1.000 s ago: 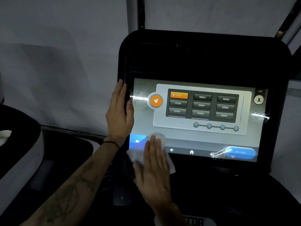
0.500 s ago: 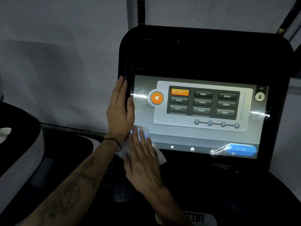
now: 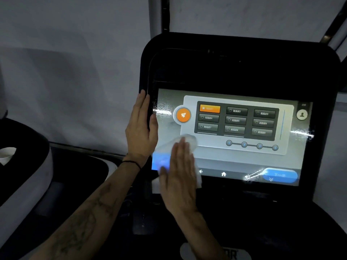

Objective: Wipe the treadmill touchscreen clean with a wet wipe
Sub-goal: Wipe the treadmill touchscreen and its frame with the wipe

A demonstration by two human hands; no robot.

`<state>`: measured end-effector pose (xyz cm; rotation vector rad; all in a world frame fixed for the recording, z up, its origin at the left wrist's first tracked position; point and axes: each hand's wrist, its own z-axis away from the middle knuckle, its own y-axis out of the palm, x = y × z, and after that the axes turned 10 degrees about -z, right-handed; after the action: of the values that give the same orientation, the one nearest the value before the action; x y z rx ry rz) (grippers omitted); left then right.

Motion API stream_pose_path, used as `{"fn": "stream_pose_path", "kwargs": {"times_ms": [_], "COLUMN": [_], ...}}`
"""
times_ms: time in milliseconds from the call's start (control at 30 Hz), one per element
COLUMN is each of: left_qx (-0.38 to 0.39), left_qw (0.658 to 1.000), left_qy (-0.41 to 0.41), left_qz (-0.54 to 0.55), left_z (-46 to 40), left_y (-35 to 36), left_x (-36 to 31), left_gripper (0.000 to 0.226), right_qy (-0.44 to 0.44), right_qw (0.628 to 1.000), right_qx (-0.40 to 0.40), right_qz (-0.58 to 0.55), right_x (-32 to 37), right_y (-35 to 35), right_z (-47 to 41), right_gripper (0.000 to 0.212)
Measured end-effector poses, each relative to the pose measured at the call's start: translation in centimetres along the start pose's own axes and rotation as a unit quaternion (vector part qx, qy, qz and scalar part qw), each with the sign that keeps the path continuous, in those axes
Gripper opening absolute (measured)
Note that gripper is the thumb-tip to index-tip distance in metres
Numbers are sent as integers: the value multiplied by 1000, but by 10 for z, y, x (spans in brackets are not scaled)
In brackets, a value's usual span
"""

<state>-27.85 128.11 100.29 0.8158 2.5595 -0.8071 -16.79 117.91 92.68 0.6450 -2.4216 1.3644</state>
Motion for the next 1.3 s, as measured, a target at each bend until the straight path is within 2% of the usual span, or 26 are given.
{"fn": "stream_pose_path", "kwargs": {"times_ms": [67,167,233,300,367,400,500,600,700,800,900,1000,1100,1200,1300], "left_qx": [-4,-6,2,5,2,0,-6,6,13,10,4,4,7,7,4], "left_qw": [1000,1000,1000,1000,1000,1000,1000,1000,999,998,997,995,995,994,994], "left_qy": [-2,-1,1,0,-1,0,2,-6,-9,-5,4,8,13,12,17], "left_qz": [1,-1,-3,-7,-8,-6,-3,7,34,63,83,96,101,109,106], "left_z": [0,0,0,0,0,0,-1,-1,0,-1,-2,-2,-3,-2,-3], "left_y": [1,1,0,0,1,2,2,0,-3,-1,1,1,1,0,0], "left_x": [0,0,0,1,1,1,1,0,1,2,5,7,7,6,6], "left_gripper": [49,49,49,50,50,50,50,51,50,50,49,49,49,50,51], "right_qy": [25,-62,-100,-45,12,13,-62,-109,-77,-45,-85,-121,-86,-20,-99], "right_qw": [999,998,994,998,999,1000,998,991,994,998,994,988,995,1000,993], "right_qx": [-27,9,29,30,5,-9,25,82,77,33,72,91,51,-2,53], "right_qz": [-2,-18,-15,-29,-31,-14,4,-15,-31,4,-11,-12,2,-8,-28], "right_x": [-6,12,24,22,13,10,11,23,18,-4,0,18,7,-6,10], "right_y": [-4,13,16,10,-1,-3,4,14,-2,-18,-9,-6,-21,-26,-9], "right_z": [22,54,31,-1,-4,8,55,24,-21,-4,27,-11,-55,-33,-8], "right_gripper": [67,64,71,76,73,69,61,70,76,80,87,84,77,75,80]}}
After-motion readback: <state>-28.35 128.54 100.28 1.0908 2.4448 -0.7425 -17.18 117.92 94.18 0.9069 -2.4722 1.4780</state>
